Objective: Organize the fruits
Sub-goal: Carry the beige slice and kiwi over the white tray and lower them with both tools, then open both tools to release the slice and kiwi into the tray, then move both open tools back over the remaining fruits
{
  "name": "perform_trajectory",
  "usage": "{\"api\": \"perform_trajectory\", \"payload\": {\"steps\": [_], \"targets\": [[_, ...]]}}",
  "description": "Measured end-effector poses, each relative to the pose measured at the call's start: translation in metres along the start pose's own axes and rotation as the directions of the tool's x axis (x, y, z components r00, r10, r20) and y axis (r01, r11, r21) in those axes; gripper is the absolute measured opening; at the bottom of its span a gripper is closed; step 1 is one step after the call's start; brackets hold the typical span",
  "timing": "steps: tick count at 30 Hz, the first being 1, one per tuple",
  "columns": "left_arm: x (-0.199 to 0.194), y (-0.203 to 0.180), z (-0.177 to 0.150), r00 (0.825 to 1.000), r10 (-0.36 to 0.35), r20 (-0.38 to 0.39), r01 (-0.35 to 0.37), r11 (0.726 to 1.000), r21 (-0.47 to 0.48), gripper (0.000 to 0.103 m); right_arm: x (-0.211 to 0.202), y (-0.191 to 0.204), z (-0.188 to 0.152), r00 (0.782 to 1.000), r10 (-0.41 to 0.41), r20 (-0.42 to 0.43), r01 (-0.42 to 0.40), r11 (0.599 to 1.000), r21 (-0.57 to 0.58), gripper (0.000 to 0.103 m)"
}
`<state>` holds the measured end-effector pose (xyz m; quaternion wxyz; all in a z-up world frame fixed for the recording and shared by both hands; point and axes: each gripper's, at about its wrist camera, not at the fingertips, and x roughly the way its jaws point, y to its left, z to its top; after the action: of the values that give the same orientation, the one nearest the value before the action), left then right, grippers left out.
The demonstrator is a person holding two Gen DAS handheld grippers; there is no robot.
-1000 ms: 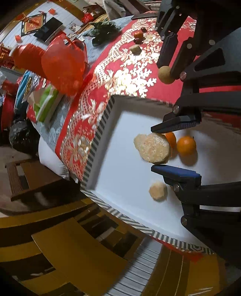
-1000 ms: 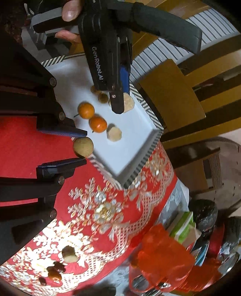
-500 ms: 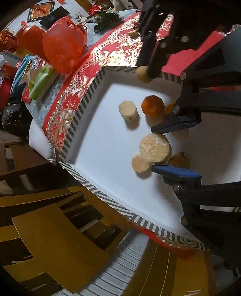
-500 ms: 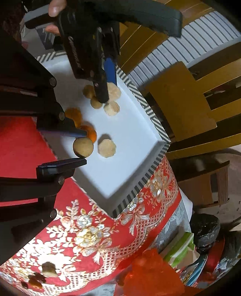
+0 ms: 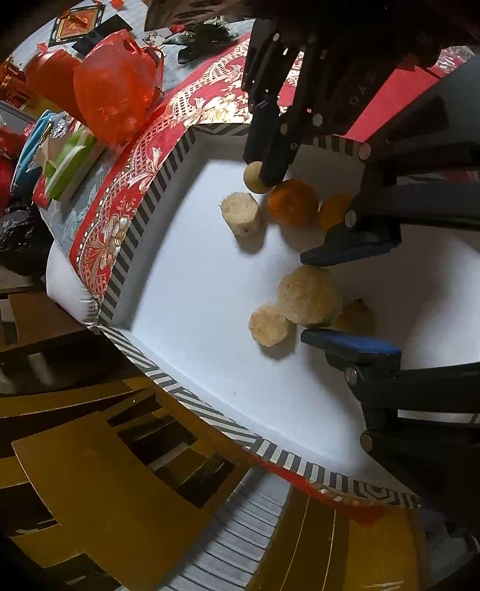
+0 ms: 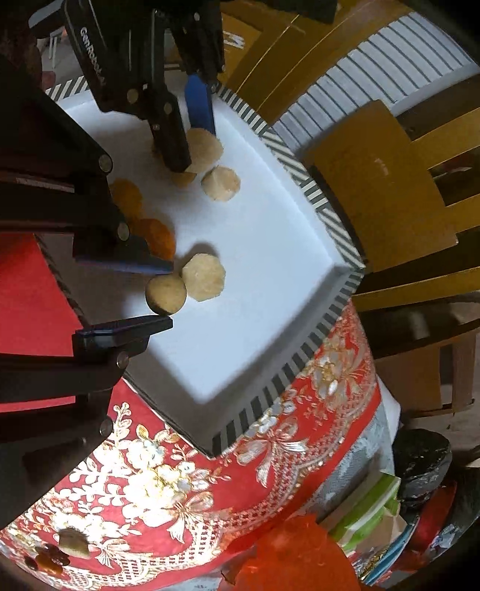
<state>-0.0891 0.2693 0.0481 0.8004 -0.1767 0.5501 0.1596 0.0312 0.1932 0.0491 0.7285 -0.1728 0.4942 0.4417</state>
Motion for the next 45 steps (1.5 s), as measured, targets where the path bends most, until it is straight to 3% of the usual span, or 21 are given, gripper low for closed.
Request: {"api": "perform_trajectory", "payload": {"steps": [7, 18, 23, 24, 27, 31, 39, 45], "targets": [[0.004, 0.001, 0.000, 1.000, 0.001, -0.013, -0.001, 1.000, 0.000, 0.034, 0.000, 0.003, 0.001, 0.999, 0.049, 0.000, -0.049, 0.999, 0.018, 0.025], [0.009, -0.001, 0.000, 1.000, 0.002, -0.019, -0.002, 1.000, 0.003, 0.034, 0.009, -0.005, 0.001, 0.999, 0.036, -0.018, -0.035, 0.998, 0.053, 0.025], [0.008, -0.002, 0.001, 1.000, 0.009, -0.015, -0.009, 1.000, -0.001, 0.034, 0.004, -0.002, 0.000, 0.999, 0.040, -0.014, -0.039, 0.998, 0.053, 0.031], [0.008, -0.002, 0.001, 1.000, 0.012, -0.015, -0.012, 1.000, -0.002, 0.037, 0.002, -0.001, -0.001, 0.999, 0.037, -0.009, -0.036, 0.998, 0.055, 0.034], [0.008, -0.001, 0.001, 1.000, 0.010, -0.014, -0.011, 1.000, -0.016, 0.059, -0.005, -0.002, -0.002, 0.999, 0.043, 0.010, -0.044, 0.996, 0.073, 0.047], [0.003, 0.001, 0.001, 0.999, 0.038, 0.003, -0.037, 0.999, -0.019, 0.069, -0.016, -0.002, -0.003, 0.998, 0.048, 0.037, -0.051, 0.996, 0.079, 0.055], [-0.010, -0.005, 0.005, 0.998, 0.045, 0.039, -0.044, 0.999, -0.023, 0.073, -0.040, -0.008, -0.012, 0.995, 0.023, 0.099, -0.034, 0.993, 0.109, 0.067], [-0.023, -0.025, 0.008, 0.997, 0.031, 0.066, -0.030, 0.999, -0.013, 0.075, -0.060, -0.024, -0.029, 0.992, 0.004, 0.123, -0.023, 0.988, 0.154, 0.068]]}}
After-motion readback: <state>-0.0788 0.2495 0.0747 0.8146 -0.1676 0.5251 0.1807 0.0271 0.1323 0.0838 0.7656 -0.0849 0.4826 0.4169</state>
